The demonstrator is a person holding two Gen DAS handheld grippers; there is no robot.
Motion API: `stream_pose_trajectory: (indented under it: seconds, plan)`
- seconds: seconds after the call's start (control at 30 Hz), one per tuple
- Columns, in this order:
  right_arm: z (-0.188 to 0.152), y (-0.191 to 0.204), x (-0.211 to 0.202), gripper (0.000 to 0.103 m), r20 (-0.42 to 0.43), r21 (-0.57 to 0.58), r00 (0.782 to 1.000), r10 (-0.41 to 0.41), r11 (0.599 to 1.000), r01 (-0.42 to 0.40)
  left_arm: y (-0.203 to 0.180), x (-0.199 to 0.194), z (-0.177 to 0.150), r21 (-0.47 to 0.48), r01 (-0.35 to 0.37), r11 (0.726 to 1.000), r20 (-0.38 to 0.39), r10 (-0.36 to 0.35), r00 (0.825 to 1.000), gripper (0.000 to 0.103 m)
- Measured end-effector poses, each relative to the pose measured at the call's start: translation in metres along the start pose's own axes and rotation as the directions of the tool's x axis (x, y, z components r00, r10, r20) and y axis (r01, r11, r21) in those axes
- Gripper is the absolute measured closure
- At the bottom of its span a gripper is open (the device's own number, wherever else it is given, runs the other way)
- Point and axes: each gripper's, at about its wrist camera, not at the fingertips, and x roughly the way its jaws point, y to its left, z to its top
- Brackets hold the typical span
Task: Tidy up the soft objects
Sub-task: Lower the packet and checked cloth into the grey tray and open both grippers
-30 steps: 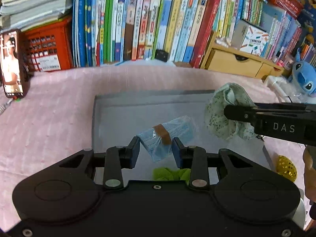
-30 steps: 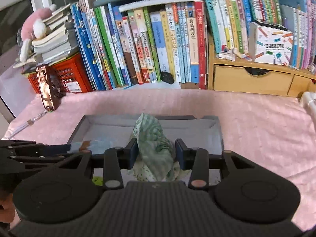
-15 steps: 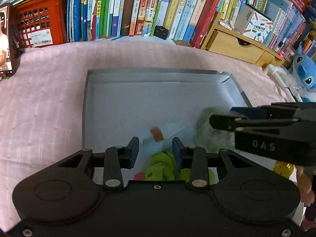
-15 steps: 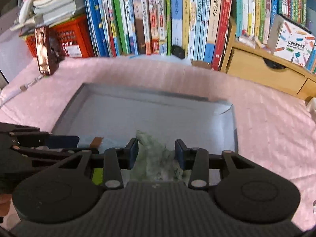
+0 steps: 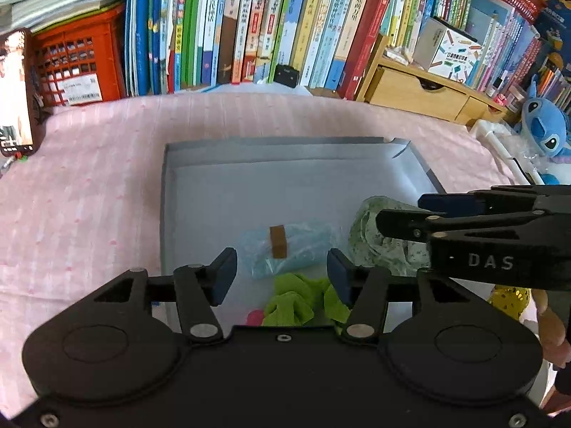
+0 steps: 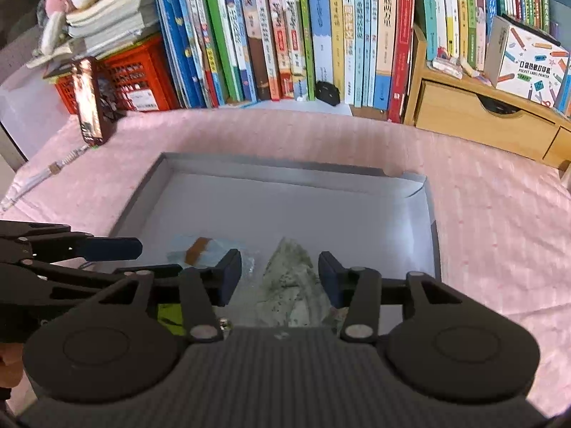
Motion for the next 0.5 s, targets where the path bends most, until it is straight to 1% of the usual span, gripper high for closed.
stream_pose_trajectory:
  seconds: [0.2, 0.37, 0.5]
  plan:
    - [-0.004, 0.004, -0.023, 0.032, 0.060, -0.022, 0.998, 0.019, 1.000, -0.018, -0.002, -0.017, -0.005, -0.001, 0.014, 1.000, 0.033, -0.014, 0.999, 0.047]
    - [-0.010, 0.009, -0.045, 0.028, 0.113, -0.052, 0.993, 0.040, 0.998, -0.034, -0.006, -0.040, -0.010, 0.023, 0.020, 1.000, 0.087, -0.022, 0.996, 0.045]
    - [-0.016, 0.013, -0.063, 0.025, 0.158, -0.077, 0.986, 0.050, 0.996, -0.038, -0.010, -0.058, -0.018, 0.041, 0.018, 0.999, 0.133, -0.024, 0.991, 0.038]
